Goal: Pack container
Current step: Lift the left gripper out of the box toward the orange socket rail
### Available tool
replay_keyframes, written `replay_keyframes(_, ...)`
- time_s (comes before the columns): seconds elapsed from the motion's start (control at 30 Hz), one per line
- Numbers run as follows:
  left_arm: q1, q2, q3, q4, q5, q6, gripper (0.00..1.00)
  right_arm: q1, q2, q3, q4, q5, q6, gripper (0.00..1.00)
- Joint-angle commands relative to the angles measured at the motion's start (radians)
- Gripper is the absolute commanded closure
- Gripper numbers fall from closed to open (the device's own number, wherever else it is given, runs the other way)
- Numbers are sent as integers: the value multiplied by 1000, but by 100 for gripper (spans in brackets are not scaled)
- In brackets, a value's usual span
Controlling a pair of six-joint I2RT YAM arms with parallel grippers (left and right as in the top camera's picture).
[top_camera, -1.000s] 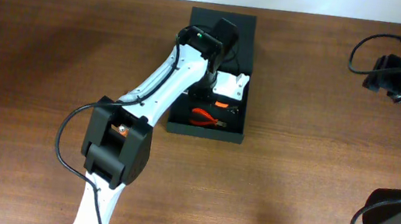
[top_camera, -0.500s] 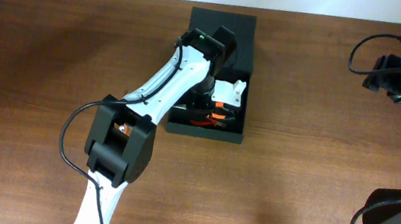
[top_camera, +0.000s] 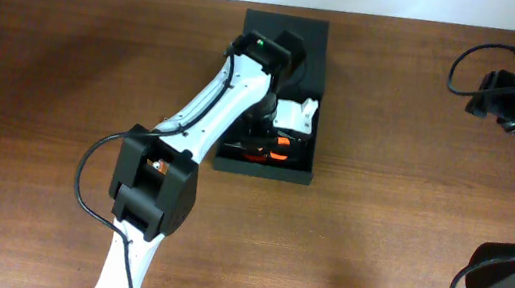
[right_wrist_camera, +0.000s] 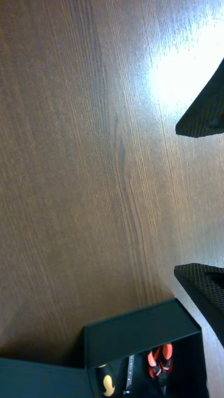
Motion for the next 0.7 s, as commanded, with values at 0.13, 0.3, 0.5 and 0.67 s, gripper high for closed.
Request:
replay_keyframes(0.13,24,1,266,-134,11,-144,1,2,3,0,-3,5,5,35)
replay_keyframes(0.3,94,1,431,-233,11,-216,1,2,3,0,-3,5,5,36)
replay_keyframes(0.5,234,-20,486,-246,12,-317,1,2,3,0,-4,5,5,35)
replay_keyframes(0.67,351,-27,486,-256,185,-330,1,2,3,0,-3,5,5,35)
